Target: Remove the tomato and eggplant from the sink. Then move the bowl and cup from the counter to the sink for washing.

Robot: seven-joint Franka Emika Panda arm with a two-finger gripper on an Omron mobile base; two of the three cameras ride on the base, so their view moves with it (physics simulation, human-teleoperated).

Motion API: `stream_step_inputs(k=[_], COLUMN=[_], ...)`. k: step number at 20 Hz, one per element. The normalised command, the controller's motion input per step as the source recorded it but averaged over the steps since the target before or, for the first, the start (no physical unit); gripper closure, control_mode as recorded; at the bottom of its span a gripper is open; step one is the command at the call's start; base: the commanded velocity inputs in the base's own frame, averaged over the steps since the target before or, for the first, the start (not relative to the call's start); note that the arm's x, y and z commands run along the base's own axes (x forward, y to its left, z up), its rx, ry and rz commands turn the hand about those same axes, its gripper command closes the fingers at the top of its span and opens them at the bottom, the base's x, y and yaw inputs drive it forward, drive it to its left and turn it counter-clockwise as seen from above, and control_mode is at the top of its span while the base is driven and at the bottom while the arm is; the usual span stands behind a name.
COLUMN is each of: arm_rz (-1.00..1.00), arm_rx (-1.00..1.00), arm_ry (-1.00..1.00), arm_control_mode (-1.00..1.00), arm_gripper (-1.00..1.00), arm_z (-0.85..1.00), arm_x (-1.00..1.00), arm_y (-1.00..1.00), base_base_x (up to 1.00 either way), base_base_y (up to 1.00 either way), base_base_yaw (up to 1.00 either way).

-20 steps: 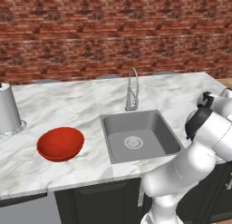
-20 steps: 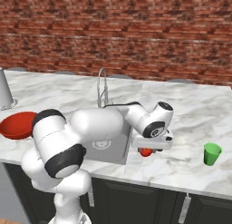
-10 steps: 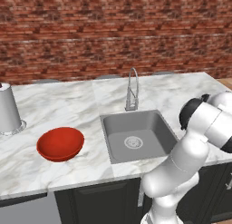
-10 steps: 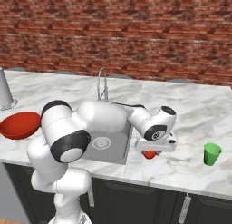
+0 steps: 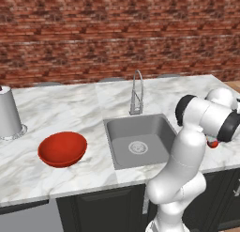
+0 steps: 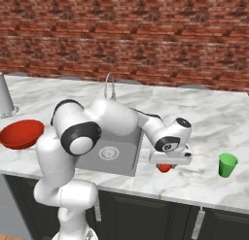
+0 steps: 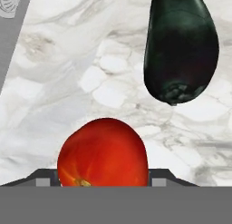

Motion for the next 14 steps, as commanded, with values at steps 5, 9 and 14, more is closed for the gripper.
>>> stream_step_inputs(k=[5,9,14], arm_rz=[0.0,0.0,0.0], arm_rx=[0.0,0.0,0.02], arm_ry=[0.0,0.0,0.0], arm_control_mode=[-1.0,-1.0,-1.0], arm_gripper=[1.0,1.0,1.0], arm_z=[-0.2,-0.2,-0.2], arm_x=[0.11,0.07,0.04], arm_y=[-0.16,-0.15,-0.09], base_base_x=[0.0,0.0,0.0], base_base_y=[0.0,0.0,0.0], base_base_yaw=[0.0,0.0,0.0])
